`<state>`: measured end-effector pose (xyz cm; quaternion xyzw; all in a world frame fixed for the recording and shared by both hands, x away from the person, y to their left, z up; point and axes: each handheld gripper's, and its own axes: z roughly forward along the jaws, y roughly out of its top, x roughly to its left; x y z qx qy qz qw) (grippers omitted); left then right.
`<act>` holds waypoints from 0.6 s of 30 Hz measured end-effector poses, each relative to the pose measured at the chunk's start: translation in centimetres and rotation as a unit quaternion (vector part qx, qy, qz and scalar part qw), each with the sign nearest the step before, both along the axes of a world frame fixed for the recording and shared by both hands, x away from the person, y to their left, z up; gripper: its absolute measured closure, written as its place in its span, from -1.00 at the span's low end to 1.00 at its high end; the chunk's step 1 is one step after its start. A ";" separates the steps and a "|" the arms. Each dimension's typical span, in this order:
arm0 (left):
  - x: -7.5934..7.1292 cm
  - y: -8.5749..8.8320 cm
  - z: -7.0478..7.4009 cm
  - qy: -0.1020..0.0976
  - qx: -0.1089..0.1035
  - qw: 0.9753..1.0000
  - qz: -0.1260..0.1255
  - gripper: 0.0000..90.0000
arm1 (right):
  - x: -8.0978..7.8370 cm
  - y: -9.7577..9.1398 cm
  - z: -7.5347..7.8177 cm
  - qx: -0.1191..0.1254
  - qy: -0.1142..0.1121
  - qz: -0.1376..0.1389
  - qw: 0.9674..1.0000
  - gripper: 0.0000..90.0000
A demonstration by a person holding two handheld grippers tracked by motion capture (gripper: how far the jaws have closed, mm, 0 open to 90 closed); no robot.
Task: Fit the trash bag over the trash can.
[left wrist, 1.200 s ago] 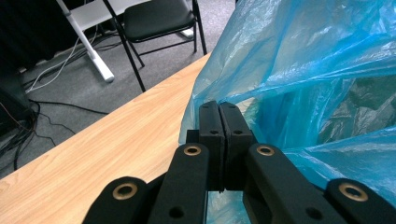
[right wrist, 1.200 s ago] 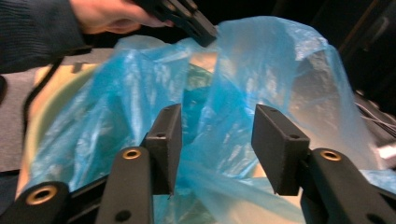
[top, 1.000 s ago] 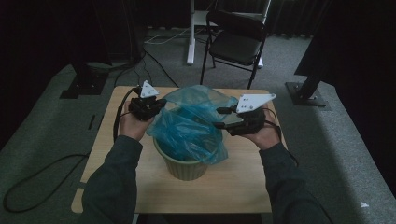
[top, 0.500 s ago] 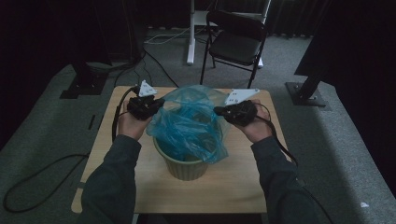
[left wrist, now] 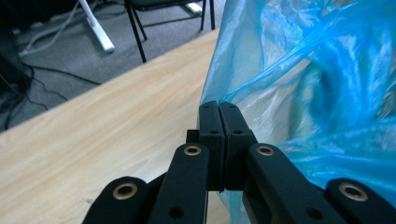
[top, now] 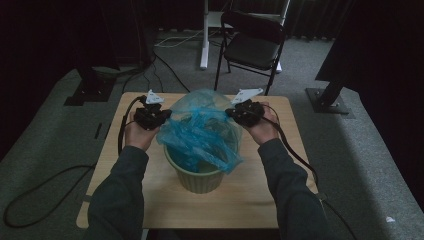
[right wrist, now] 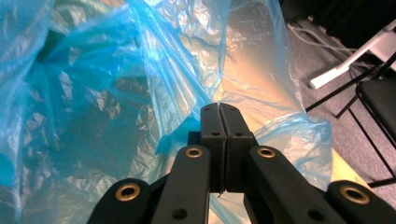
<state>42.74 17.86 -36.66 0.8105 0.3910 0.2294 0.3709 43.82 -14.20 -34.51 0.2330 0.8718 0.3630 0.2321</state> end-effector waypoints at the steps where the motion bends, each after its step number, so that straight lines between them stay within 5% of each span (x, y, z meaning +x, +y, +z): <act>1: 0.1 0.0 -0.2 0.003 0.000 1.000 0.001 0.97 | 0.2 0.2 -0.3 -0.004 0.002 -0.004 1.000 0.99; 18: 0.3 0.7 -3.1 0.035 -0.046 0.998 -0.008 0.98 | 2.3 1.4 -2.9 -0.039 0.047 -0.043 0.997 1.00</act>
